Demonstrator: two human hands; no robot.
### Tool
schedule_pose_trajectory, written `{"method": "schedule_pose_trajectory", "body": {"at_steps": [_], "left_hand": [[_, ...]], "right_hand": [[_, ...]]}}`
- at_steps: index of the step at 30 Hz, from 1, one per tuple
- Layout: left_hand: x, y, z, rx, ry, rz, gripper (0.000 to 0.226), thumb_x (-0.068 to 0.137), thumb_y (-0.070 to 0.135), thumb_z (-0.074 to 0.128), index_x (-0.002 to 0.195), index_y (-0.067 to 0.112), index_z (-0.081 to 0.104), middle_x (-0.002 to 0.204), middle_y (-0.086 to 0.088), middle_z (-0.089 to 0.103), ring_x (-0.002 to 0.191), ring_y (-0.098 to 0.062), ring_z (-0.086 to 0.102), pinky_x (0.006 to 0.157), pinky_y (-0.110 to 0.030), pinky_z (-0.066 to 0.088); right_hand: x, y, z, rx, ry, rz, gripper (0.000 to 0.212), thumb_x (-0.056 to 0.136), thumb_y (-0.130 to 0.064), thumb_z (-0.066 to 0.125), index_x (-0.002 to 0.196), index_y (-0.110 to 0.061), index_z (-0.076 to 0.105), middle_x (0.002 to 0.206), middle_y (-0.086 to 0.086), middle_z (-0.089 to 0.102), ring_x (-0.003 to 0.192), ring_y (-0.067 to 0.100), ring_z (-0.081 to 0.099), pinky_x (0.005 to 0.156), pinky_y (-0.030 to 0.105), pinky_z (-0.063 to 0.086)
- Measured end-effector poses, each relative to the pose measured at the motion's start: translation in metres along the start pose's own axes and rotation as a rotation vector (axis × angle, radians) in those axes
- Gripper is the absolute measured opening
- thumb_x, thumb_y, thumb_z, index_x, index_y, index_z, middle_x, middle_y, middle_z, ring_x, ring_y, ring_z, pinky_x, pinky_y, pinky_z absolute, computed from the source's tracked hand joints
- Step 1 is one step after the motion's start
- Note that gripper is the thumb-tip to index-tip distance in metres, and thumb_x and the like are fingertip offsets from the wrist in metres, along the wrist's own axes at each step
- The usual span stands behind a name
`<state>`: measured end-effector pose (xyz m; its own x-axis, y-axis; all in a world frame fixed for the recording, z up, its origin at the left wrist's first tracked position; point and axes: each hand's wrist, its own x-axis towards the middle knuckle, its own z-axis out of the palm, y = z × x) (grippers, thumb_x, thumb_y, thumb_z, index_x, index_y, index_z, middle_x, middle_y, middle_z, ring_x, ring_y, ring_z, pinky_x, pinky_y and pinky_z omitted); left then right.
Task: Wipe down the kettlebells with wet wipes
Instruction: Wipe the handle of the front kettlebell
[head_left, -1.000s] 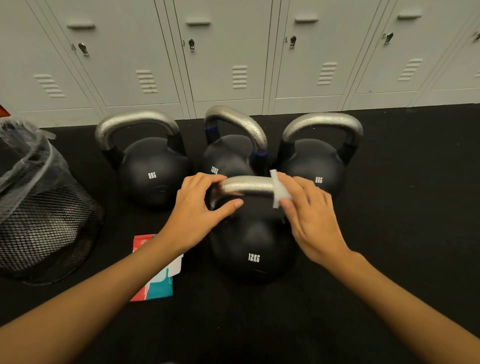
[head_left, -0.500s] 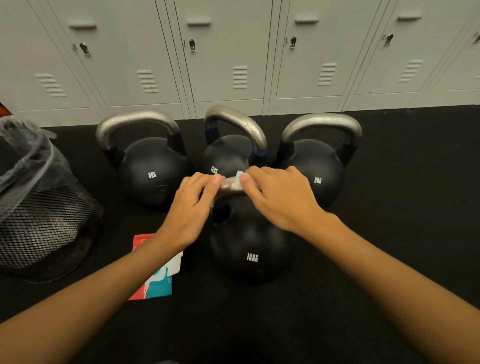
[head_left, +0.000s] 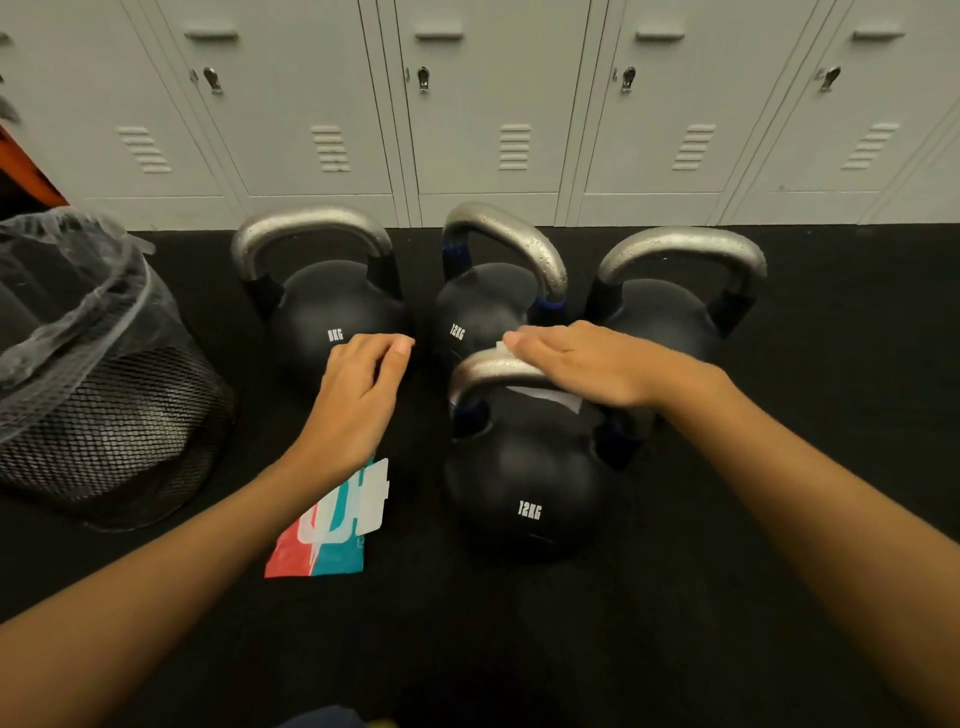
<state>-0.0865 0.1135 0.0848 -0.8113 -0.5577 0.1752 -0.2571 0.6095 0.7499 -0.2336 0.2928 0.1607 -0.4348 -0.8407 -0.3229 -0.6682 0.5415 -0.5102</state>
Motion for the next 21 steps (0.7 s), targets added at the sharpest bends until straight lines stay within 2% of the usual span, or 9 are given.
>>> {"method": "schedule_pose_trajectory", "body": {"at_steps": [1, 2, 4, 6, 9, 13, 17, 21], "left_hand": [[0.000, -0.002, -0.002, 0.006, 0.004, -0.002, 0.034, 0.101, 0.037, 0.036, 0.122, 0.023, 0.058, 0.119, 0.007, 0.055, 0.114, -0.007, 0.043, 0.094, -0.021, 0.030], [-0.001, -0.003, -0.004, 0.013, 0.003, -0.003, 0.033, 0.100, 0.037, 0.037, 0.121, 0.023, 0.059, 0.117, 0.008, 0.056, 0.113, -0.006, 0.043, 0.091, -0.018, 0.030], [-0.005, -0.007, -0.007, 0.030, -0.011, -0.006, 0.032, 0.100, 0.038, 0.038, 0.119, 0.024, 0.059, 0.114, 0.011, 0.055, 0.111, -0.005, 0.043, 0.086, -0.013, 0.029], [-0.009, -0.010, -0.010, 0.045, -0.017, -0.014, 0.030, 0.100, 0.038, 0.038, 0.118, 0.026, 0.058, 0.111, 0.014, 0.053, 0.109, -0.003, 0.042, 0.083, -0.012, 0.030], [-0.013, -0.015, -0.015, 0.078, -0.025, 0.003, 0.028, 0.100, 0.036, 0.037, 0.117, 0.028, 0.057, 0.109, 0.016, 0.051, 0.106, 0.001, 0.041, 0.082, -0.010, 0.030], [-0.017, -0.019, -0.014, 0.110, -0.049, 0.013, 0.027, 0.100, 0.034, 0.040, 0.119, 0.026, 0.057, 0.110, 0.015, 0.052, 0.106, 0.001, 0.041, 0.082, -0.009, 0.030], [-0.018, -0.014, -0.004, 0.113, -0.121, 0.080, 0.023, 0.096, 0.027, 0.052, 0.117, 0.021, 0.060, 0.111, 0.007, 0.058, 0.106, -0.006, 0.048, 0.090, -0.022, 0.039], [-0.016, -0.002, 0.012, 0.084, -0.175, 0.150, 0.036, 0.086, 0.034, 0.067, 0.119, 0.024, 0.057, 0.110, 0.009, 0.057, 0.107, -0.007, 0.049, 0.097, -0.033, 0.041]], "right_hand": [[0.006, -0.008, 0.002, -0.084, -0.008, -0.013, 0.036, 0.105, -0.049, 0.023, 0.102, -0.034, 0.055, 0.106, -0.004, 0.060, 0.110, 0.028, 0.053, 0.098, 0.040, 0.038], [0.013, -0.017, 0.006, -0.183, -0.005, -0.026, 0.034, 0.105, -0.051, 0.023, 0.097, -0.030, 0.049, 0.099, -0.001, 0.056, 0.105, 0.031, 0.054, 0.090, 0.041, 0.040], [0.031, -0.032, 0.018, -0.502, 0.016, -0.070, 0.036, 0.105, -0.048, 0.024, 0.110, -0.024, 0.050, 0.111, 0.010, 0.059, 0.107, 0.035, 0.056, 0.084, 0.040, 0.037], [0.046, -0.047, 0.033, -0.793, 0.055, -0.092, 0.037, 0.106, -0.040, 0.028, 0.124, -0.019, 0.053, 0.124, 0.010, 0.061, 0.114, 0.032, 0.057, 0.096, 0.045, 0.032], [0.056, -0.056, 0.049, -0.965, 0.115, -0.096, 0.034, 0.106, -0.036, 0.034, 0.125, -0.023, 0.059, 0.125, 0.003, 0.063, 0.118, 0.028, 0.057, 0.109, 0.048, 0.021], [0.051, -0.052, 0.043, -0.827, 0.146, -0.050, 0.040, 0.106, -0.042, 0.028, 0.125, -0.023, 0.058, 0.128, 0.006, 0.060, 0.119, 0.029, 0.055, 0.109, 0.047, 0.021], [0.035, -0.039, 0.025, -0.564, 0.099, 0.049, 0.045, 0.103, -0.049, 0.027, 0.128, -0.023, 0.054, 0.132, 0.014, 0.055, 0.119, 0.036, 0.052, 0.098, 0.045, 0.031], [0.011, -0.017, 0.016, -0.501, 0.100, -0.001, 0.032, 0.107, -0.039, 0.023, 0.128, -0.029, 0.046, 0.127, 0.003, 0.054, 0.115, 0.036, 0.051, 0.097, 0.051, 0.039]]}}
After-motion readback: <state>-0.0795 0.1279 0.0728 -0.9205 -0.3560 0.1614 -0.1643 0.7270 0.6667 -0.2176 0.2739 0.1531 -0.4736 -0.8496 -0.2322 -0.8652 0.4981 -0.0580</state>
